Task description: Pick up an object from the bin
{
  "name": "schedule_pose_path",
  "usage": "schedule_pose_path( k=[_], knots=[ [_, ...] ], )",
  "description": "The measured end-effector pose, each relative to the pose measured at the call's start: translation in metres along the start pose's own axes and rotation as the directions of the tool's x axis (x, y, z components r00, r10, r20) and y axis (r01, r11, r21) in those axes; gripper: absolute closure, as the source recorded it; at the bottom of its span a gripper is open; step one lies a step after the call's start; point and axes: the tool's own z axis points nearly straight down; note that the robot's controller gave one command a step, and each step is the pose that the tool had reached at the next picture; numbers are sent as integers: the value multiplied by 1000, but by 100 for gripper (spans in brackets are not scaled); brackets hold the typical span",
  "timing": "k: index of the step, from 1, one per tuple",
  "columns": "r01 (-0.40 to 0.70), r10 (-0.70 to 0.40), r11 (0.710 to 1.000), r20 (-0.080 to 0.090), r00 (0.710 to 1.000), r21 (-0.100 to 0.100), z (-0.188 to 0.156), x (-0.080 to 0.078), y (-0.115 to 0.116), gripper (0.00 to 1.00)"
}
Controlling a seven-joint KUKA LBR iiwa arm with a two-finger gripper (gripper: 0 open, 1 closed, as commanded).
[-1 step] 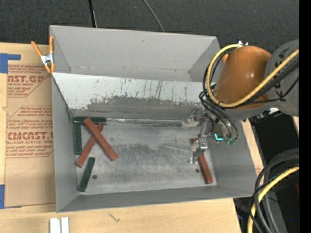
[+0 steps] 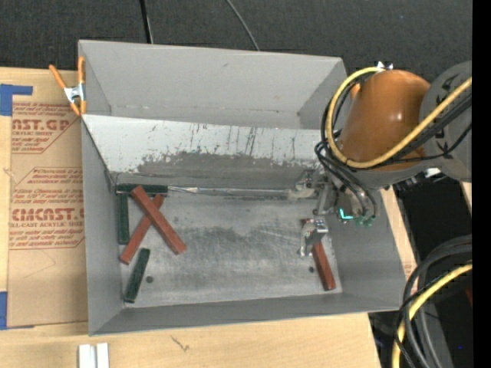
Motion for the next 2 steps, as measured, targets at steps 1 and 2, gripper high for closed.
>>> schedule_pose_path(
  k=[1, 2],
  knots=[
    [102, -102, 995, 1, 995, -1, 3, -1, -12, 0],
    [269, -269, 963, 3, 963, 1, 39, -6, -54, 0]
  ],
)
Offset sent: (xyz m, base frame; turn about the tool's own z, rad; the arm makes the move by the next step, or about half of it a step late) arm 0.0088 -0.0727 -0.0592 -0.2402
